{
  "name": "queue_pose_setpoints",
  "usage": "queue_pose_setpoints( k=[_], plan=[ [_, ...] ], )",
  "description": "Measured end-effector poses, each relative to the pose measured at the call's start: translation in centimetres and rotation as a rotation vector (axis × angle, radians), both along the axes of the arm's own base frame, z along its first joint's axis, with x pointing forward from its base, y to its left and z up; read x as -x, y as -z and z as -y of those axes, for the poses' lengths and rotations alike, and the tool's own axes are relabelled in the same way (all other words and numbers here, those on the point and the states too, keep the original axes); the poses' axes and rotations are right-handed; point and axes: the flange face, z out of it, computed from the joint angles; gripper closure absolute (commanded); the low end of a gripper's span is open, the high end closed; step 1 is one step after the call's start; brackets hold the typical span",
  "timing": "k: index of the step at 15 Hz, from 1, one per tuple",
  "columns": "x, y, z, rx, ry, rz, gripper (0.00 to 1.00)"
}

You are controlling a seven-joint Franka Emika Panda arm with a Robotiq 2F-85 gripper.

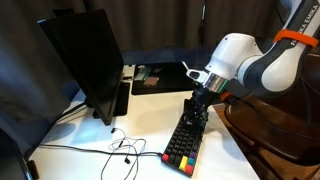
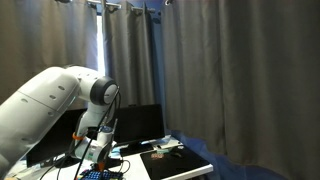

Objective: Press the number seven button on the keyboard

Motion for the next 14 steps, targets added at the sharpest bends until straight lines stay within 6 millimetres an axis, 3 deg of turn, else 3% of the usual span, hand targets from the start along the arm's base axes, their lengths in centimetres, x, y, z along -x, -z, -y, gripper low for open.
queue_pose_setpoints(
  k=[5, 7, 14],
  plan=[
    [0.1, -0.6, -0.5, -0.012, -0.006, 0.005, 1.00],
    [0.0, -0.9, -0.6, -0.015, -0.006, 0.011, 0.72],
    [-0.6, -3.0, -0.8, -0.033, 0.025, 0.030, 0.26]
  ],
)
